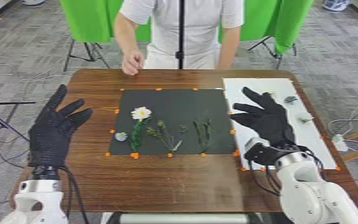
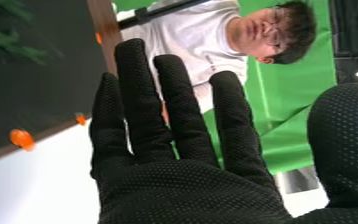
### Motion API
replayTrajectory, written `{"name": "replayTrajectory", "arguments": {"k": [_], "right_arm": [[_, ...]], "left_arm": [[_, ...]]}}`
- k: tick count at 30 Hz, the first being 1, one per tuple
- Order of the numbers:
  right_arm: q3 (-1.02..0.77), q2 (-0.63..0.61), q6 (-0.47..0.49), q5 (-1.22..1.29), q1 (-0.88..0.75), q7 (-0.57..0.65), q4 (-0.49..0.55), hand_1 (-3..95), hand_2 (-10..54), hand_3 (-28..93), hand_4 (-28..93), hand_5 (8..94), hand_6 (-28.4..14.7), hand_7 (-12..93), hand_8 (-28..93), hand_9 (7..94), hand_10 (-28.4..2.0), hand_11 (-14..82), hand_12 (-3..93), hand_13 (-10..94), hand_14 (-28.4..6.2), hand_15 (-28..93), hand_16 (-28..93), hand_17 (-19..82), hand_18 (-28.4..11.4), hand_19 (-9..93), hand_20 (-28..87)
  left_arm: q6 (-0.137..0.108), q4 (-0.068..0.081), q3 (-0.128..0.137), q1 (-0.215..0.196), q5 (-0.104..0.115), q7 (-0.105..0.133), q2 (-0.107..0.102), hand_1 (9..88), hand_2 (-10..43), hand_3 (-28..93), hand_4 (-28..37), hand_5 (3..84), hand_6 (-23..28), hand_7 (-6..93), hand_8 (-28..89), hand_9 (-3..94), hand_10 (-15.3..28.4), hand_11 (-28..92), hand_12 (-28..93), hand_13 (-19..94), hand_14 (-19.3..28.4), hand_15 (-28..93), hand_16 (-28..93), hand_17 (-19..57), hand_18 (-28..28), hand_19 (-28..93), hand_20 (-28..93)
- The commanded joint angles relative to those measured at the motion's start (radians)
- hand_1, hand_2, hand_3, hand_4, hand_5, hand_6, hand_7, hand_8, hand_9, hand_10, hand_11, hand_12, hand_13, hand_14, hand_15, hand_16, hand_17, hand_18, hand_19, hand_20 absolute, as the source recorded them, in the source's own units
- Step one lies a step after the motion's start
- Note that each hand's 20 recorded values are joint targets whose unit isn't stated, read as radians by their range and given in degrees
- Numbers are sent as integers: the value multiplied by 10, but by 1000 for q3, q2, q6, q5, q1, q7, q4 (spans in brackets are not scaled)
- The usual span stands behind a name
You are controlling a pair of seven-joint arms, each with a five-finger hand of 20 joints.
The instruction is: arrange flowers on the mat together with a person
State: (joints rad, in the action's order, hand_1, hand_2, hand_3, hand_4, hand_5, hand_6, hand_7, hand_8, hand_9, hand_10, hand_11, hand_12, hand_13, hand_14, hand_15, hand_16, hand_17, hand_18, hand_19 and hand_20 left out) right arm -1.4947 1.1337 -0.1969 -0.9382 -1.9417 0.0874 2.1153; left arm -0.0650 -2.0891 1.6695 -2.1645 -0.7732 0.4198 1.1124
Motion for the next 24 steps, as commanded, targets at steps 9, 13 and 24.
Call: {"name": "replayTrajectory", "arguments": {"k": [9,13,24], "right_arm": [[32,-178,-403,-514,125,360,45,202,70,728,-249,425,-3,135,-119,549,-190,190,147,491,-192,505,104,96,-228,541,209],[107,-234,-482,-732,234,597,8,232,76,736,-242,446,-10,142,-122,586,-189,218,150,530,-180,537,104,119,-221,565,209],[237,-297,-197,-1262,426,1122,-110,291,59,712,-224,475,-26,138,-123,657,-193,240,146,626,-176,554,93,173,-254,640,169]], "left_arm": [[-13,-13,-3,-25,7,37,-14,222,83,736,-272,295,43,104,-88,361,180,214,112,321,250,467,-74,21,284,769,-240],[-21,-13,-5,-25,13,49,-24,222,83,737,-271,294,42,105,-88,362,180,215,112,321,250,468,-74,22,284,770,-242],[-44,-19,-14,-40,32,78,-45,222,83,738,-271,296,44,108,-89,362,180,217,112,320,251,469,-74,22,284,772,-245]]}}
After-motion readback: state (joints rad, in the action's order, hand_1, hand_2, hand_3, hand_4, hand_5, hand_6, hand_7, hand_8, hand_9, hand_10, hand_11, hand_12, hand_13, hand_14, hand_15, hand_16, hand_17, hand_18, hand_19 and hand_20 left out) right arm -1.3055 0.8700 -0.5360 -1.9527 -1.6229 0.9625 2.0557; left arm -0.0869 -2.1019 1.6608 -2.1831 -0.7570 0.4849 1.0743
